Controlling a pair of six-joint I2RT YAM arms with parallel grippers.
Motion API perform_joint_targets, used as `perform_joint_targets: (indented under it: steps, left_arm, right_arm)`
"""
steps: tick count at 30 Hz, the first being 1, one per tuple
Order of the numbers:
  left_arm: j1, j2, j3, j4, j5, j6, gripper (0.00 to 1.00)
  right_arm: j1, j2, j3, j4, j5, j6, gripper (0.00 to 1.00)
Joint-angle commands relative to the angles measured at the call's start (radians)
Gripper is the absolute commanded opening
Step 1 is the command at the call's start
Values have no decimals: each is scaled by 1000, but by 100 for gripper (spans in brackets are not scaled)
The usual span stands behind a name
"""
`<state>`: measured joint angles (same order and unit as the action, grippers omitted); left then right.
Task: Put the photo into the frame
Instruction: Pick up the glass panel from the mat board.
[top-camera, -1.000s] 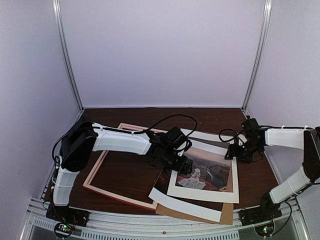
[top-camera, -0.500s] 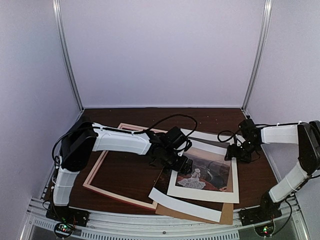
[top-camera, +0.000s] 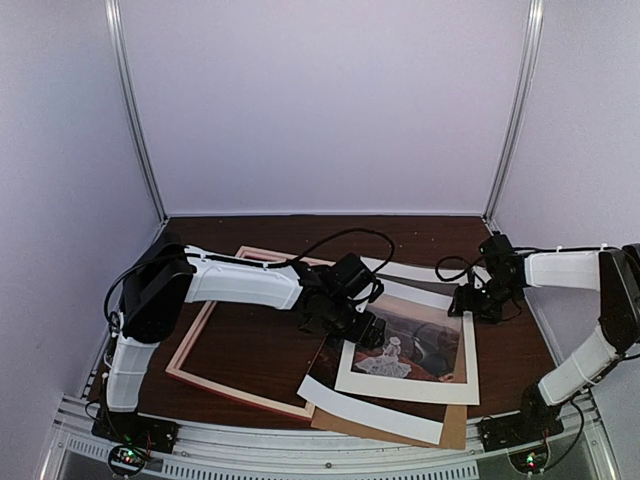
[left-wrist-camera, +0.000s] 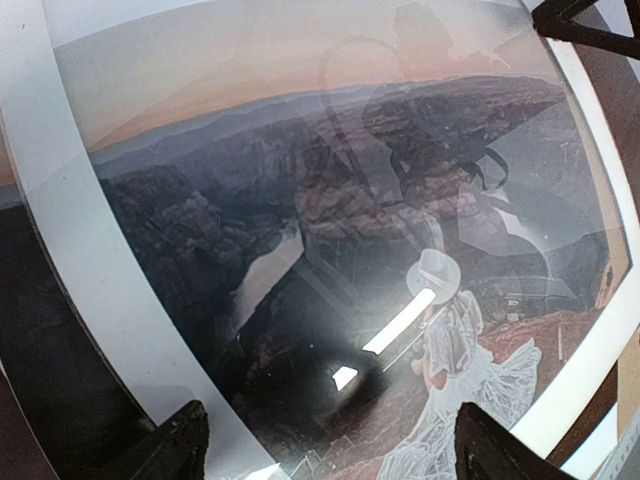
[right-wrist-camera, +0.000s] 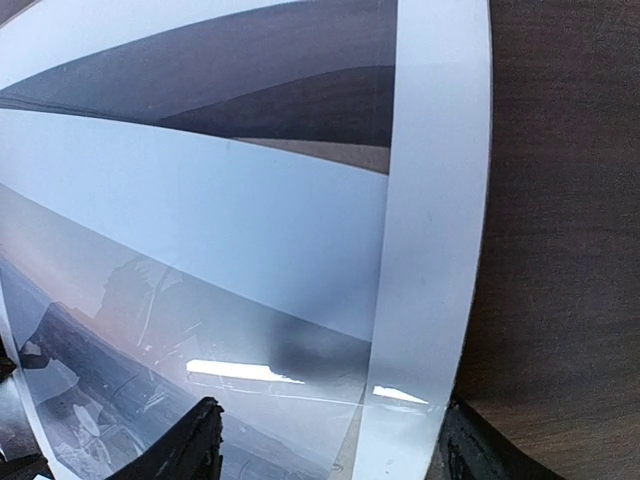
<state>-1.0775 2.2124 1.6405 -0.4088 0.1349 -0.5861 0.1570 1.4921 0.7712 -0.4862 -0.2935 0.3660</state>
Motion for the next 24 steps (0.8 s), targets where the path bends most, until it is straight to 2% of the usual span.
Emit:
perform_joint_targets:
  steps: [1,24]
  left_arm:
    - [-6,47,-8,-15,15,-11,86]
    - [-5,48,-9,-15,17,-12,86]
  right_arm:
    - [0,-50,2,18,-37,-1,73]
    - [24,-47,30,-37,12,-28,74]
